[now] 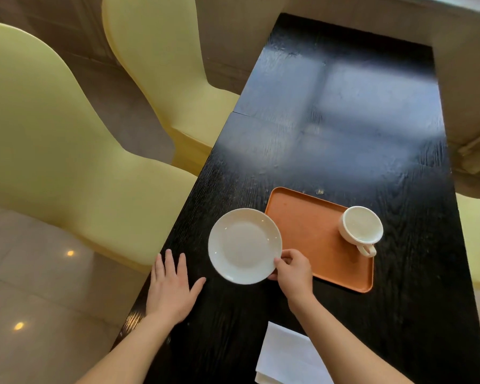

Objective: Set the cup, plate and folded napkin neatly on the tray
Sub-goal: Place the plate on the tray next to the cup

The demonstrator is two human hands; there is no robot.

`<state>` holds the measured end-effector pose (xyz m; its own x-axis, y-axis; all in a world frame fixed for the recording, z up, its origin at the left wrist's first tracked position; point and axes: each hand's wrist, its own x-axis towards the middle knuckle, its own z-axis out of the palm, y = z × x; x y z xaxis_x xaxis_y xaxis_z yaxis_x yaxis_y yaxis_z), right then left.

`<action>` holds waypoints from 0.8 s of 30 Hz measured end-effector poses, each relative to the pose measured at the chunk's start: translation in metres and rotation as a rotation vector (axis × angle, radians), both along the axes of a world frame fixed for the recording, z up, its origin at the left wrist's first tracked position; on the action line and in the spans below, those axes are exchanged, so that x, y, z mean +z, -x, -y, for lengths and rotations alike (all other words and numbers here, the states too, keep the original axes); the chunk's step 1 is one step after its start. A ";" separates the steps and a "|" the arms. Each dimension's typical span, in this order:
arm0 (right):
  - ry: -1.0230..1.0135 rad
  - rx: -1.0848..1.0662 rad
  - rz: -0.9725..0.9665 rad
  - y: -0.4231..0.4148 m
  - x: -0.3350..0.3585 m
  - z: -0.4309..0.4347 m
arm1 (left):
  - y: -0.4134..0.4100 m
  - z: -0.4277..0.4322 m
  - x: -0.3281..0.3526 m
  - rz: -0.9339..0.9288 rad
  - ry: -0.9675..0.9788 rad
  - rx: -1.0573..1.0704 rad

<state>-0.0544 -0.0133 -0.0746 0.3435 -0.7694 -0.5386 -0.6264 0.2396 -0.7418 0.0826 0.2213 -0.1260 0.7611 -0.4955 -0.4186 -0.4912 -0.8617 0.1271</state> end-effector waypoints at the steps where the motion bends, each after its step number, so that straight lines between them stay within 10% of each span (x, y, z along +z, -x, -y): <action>1: -0.010 -0.038 0.023 0.004 0.002 0.007 | 0.001 0.004 -0.001 0.005 0.003 0.010; 24: -0.177 -0.469 -0.102 0.004 -0.013 0.079 | 0.002 0.035 -0.021 0.029 -0.047 0.003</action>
